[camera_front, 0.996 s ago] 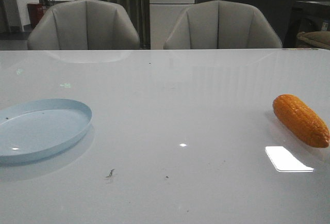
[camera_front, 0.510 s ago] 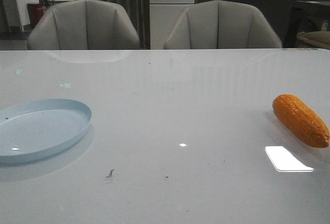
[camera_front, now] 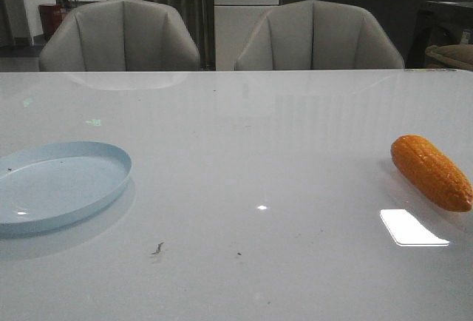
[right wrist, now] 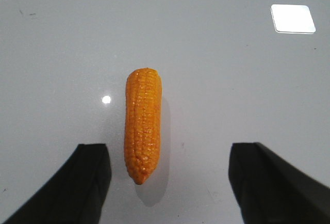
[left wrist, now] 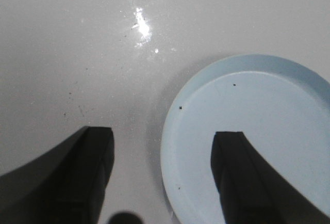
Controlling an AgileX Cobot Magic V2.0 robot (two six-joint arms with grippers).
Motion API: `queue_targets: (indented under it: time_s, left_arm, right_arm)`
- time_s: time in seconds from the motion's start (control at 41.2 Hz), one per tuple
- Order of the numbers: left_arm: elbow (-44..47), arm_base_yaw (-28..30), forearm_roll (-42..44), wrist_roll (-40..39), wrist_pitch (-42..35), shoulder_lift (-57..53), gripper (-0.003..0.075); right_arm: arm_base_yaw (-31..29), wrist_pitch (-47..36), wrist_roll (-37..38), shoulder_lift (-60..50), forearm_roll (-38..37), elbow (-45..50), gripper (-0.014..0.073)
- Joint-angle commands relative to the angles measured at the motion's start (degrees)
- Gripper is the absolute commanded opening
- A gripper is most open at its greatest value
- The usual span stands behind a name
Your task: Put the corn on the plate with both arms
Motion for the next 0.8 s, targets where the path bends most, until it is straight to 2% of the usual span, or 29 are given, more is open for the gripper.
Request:
queue_targets:
  time_s: [0.0,0.243,0.656,0.777]
  left_arm:
    - [-5.6,0.2,-0.6,-0.7,-0.7,2.4,0.0468]
    - [-11.4,0.2,-0.6,-0.7,5.1,11.4,0.0468]
    - [-11.7,0.2,-0.6,-0.7,7.1,19.2,0.0468]
    - [-11.7,0.2,-0.7,-0.7,7.9,19.9,0.0406]
  right_arm:
    - [0.0,-4.4,0.1,-0.4,-0.6,-2.2,0.0584]
    - [0.0,-4.4,0.1,-0.4,-0.6,-2.2,0.0584]
    - [0.0,-4.5,0.1,-0.4,-0.6,-2.2,0.0584]
    - [0.0,-4.8,0.1,-0.4,-0.6,-2.2,0.0584]
